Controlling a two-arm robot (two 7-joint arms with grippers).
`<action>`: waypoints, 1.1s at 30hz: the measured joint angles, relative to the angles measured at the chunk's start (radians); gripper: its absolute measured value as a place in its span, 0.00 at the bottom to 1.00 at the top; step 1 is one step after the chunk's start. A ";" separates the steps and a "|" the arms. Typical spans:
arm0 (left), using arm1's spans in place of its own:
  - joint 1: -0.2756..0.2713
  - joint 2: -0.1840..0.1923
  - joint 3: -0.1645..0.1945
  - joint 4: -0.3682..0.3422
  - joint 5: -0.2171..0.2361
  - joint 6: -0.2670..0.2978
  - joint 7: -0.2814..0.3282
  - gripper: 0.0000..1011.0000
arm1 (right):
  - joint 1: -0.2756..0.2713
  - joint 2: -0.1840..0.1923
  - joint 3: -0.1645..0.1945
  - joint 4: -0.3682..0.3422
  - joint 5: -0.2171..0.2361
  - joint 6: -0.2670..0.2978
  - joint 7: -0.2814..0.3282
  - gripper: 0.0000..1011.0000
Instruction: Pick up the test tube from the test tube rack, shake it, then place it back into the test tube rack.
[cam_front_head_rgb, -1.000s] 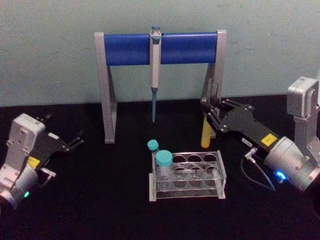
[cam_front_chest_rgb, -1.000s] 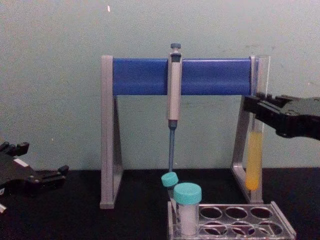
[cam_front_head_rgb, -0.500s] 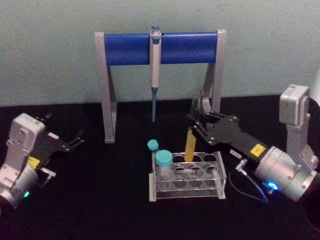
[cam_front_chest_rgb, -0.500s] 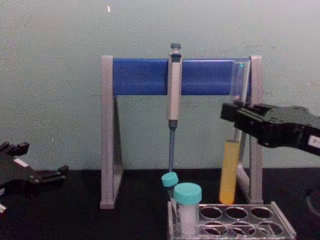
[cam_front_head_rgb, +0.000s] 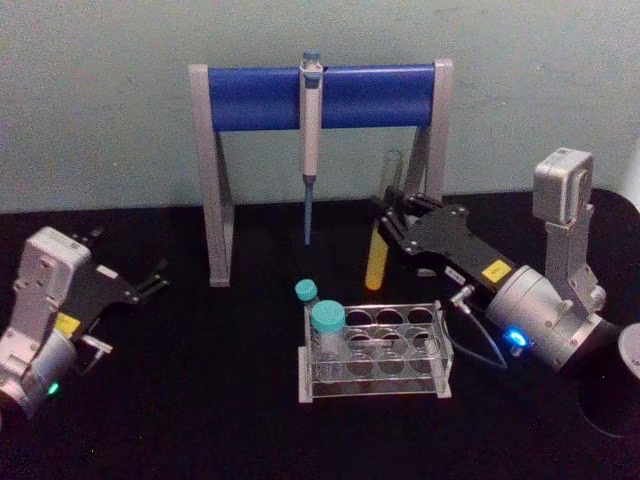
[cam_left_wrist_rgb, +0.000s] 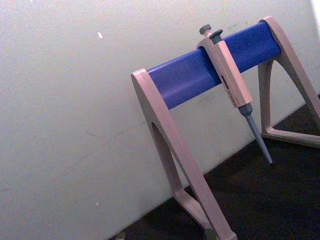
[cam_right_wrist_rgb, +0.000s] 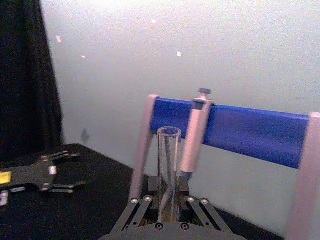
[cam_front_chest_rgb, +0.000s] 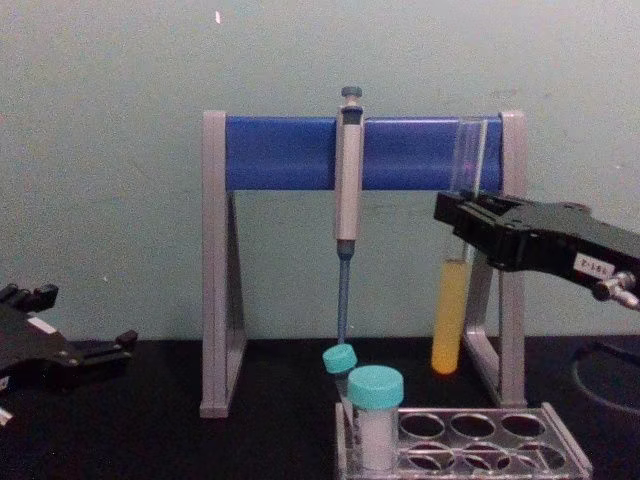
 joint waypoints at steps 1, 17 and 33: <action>0.000 0.000 0.000 0.000 0.000 0.000 0.000 1.00 | 0.000 -0.002 0.003 0.003 -0.003 -0.001 -0.006 0.22; 0.000 0.000 0.000 0.000 0.000 0.000 0.000 1.00 | -0.030 -0.003 0.045 -0.015 -0.039 0.009 -0.038 0.22; 0.000 0.000 0.000 0.000 0.000 0.000 0.000 1.00 | -0.128 0.061 0.069 -0.144 -0.012 0.082 -0.011 0.22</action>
